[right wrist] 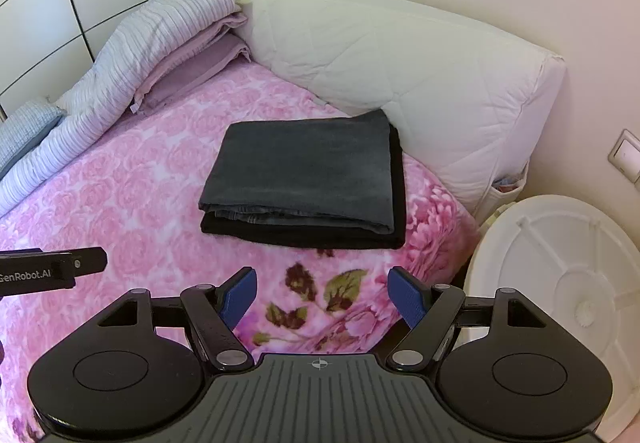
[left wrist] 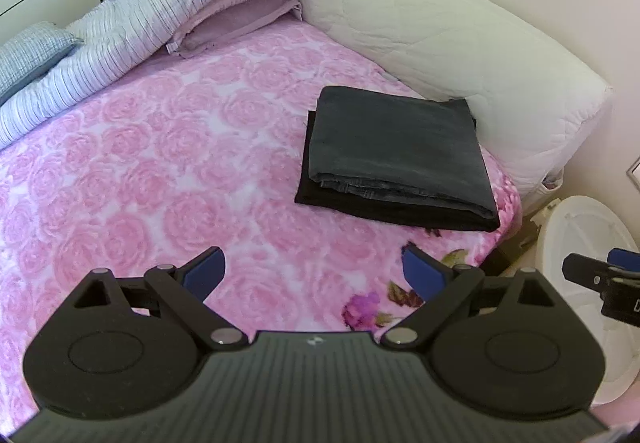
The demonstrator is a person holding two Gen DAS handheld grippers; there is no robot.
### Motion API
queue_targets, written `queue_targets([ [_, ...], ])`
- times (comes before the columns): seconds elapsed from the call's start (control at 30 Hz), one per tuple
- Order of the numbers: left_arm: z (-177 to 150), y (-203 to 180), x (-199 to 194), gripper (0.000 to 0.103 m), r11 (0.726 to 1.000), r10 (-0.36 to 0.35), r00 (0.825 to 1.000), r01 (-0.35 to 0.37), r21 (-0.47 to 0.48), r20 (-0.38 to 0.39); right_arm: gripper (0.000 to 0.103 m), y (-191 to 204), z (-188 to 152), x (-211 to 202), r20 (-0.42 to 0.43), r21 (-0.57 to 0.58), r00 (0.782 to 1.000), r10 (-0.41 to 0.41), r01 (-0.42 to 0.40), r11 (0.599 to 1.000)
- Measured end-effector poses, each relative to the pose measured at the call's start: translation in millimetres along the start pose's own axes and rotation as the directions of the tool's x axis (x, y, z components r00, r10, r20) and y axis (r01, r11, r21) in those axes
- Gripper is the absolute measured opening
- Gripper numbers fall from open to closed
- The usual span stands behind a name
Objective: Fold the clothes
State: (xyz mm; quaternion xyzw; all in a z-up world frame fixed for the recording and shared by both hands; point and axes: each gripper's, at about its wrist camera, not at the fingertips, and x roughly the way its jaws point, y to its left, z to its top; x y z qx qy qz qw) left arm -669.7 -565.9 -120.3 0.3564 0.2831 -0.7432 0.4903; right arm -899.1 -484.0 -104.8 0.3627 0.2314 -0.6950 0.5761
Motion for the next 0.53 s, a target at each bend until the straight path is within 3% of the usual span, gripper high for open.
queue_targets([
  [0.53, -7.6, -16.7, 5.2, 0.094, 0.998, -0.034, 0.999, 0.035, 0.044, -0.021, 0.076, -1.8, -4.2, -0.7, -0.002, -0.012, 1.0, 0.007, -0.007, 1.0],
])
